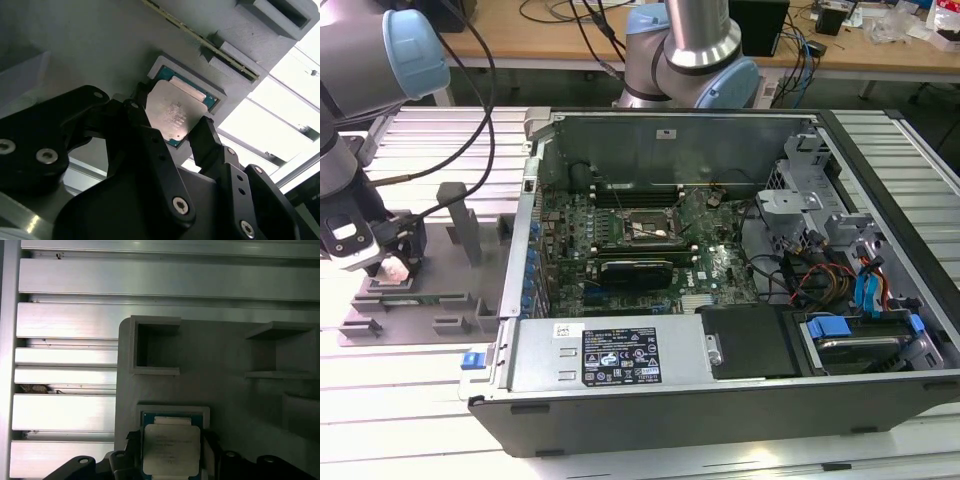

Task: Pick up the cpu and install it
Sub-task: 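Pick up the cpu and move it towards the insertion slot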

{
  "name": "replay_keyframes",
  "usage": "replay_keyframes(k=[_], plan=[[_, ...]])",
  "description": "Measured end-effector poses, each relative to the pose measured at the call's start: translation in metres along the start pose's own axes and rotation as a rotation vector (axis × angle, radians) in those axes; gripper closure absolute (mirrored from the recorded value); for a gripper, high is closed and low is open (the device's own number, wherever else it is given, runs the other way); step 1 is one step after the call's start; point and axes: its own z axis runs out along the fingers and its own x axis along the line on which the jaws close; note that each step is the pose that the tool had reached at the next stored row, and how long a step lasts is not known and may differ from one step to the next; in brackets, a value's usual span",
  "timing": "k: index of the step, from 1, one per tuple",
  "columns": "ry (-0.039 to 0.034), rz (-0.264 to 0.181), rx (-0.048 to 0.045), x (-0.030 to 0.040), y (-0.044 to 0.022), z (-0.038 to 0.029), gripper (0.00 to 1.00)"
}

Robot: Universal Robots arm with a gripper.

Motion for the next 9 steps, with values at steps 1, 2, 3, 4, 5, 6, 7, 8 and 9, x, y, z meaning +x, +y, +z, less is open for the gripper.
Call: replay_keyframes(k=[1, 2, 3, 4, 5, 6, 7, 8, 9], plan=[[0.0, 0.0, 0.0, 0.0, 0.0, 0.0, 0.4], [0.0, 0.0, 0.0, 0.0, 0.0, 0.0, 0.4], [0.0001, 0.0, 0.0001, 0.0, 0.0, 0.0, 0.45], [0.0, 0.0, 0.0, 0.0, 0.0, 0.0001, 0.45], [0.0, 0.0, 0.0, 0.0, 0.0, 0.0001, 0.45], [0.0001, 0.0, 0.0, 0.0, 0.0, 0.0001, 0.45], [-0.0004, 0.0, -0.0002, -0.0001, 0.0002, -0.0025, 0.45], [-0.0001, 0.0, 0.0, -0.0001, 0.0003, -0.0064, 0.45], [-0.0001, 0.0, 0.0, -0.0003, 0.0006, -0.0117, 0.45]])
